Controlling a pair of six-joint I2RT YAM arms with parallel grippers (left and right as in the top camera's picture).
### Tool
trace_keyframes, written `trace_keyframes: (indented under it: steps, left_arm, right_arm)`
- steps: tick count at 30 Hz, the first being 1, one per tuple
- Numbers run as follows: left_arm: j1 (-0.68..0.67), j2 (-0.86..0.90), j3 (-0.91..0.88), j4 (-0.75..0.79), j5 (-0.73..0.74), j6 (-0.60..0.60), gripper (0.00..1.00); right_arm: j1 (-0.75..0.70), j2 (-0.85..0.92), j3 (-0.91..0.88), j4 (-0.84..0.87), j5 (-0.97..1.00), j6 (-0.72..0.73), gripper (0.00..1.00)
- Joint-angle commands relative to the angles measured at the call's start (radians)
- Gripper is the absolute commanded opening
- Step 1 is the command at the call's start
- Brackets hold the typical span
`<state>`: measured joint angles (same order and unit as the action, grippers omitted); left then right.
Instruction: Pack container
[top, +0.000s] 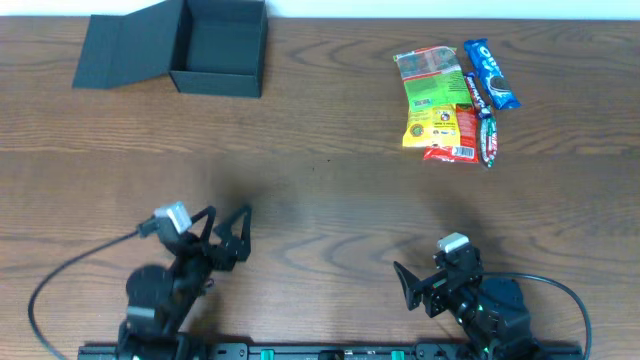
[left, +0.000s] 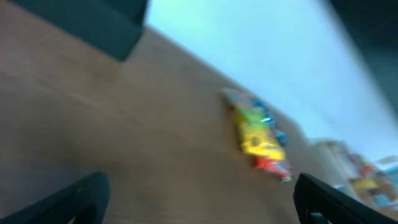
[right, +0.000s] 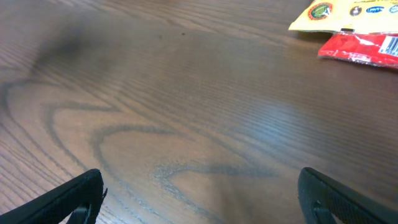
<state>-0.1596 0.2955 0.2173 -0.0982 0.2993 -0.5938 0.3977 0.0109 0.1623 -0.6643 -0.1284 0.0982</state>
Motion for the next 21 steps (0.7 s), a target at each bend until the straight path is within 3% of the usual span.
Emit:
trace_keyframes:
  steps: [1, 7, 11, 12, 14, 16, 21]
  left_arm:
    - [0.003, 0.234, 0.180, 0.019, -0.075, 0.198, 0.96]
    - [0.003, 0.780, 0.623, -0.072, -0.168, 0.403, 0.96]
    - [0.004, 1.083, 0.896, -0.050, -0.254, 0.449, 0.96]
    - [0.004, 1.145, 0.951, -0.035, -0.289, 0.449, 1.00]
    - [0.004, 1.233, 1.025, -0.014, -0.365, 0.443, 0.77]
    - [0.004, 1.332, 1.108, -0.004, -0.457, 0.429, 0.61]
    - [0.016, 1.561, 1.308, 0.000, -0.535, 0.431, 0.43]
  right_arm:
    - [0.010, -0.005, -0.003, -0.001, 0.016, -0.010, 0.99]
    - [0.010, -0.005, -0.003, -0.001, 0.016, -0.010, 0.99]
    - [0.010, -0.005, -0.004, -0.001, 0.016, -0.010, 0.99]
    - [0.010, -0.005, -0.003, -0.001, 0.016, -0.010, 0.99]
    - [0.010, -0.005, -0.003, -0.002, 0.016, -0.010, 0.99]
    - [0.010, -0.005, -0.003, -0.001, 0.016, -0.010, 0.99]
    - [0.010, -0.005, -0.003, -0.002, 0.016, -0.010, 0.99]
